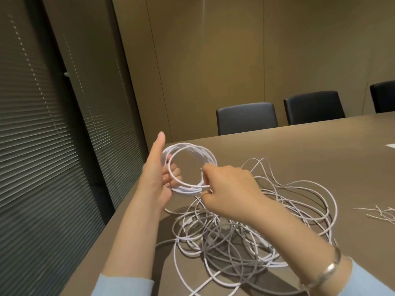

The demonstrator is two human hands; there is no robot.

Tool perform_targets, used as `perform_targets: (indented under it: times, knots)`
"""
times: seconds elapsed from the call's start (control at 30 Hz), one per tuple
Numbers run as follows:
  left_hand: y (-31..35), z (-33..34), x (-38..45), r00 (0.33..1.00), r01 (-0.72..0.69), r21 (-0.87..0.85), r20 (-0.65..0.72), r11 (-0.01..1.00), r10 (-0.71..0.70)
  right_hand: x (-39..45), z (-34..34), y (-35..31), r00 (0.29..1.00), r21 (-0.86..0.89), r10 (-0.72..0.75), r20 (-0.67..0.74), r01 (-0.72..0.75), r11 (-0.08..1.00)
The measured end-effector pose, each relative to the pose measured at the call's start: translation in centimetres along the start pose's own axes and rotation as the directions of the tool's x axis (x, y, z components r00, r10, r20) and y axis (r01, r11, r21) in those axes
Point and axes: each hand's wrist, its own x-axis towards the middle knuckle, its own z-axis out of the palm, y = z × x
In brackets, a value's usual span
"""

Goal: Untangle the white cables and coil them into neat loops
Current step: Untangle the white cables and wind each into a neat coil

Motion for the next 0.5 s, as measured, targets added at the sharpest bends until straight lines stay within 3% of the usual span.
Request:
perform_targets:
  times: [0.27,0.4,0.5]
  knots:
    - [-0.9,2.1,-0.9,0.985,0.024,0.062,0.170,0.998,-0.034,0.1,0.3,0.3,0.997,-0.049,-0.002,-0.083,-0.002,0.999]
    - [-0.1,1.1,-0.4,0.988,0.060,-0.168,0.148,0.984,-0.035,0.7,-0.1,1.4,0.999,0.241,-0.021,-0.027,0.027,0.970]
    - [0.8,-0.8,0.2,0.995,0.048,-0.406,0.102,0.913,-0.007,1.3,-0.3,3.5,0.996,0.495,0.032,0.086,-0.071,0.866]
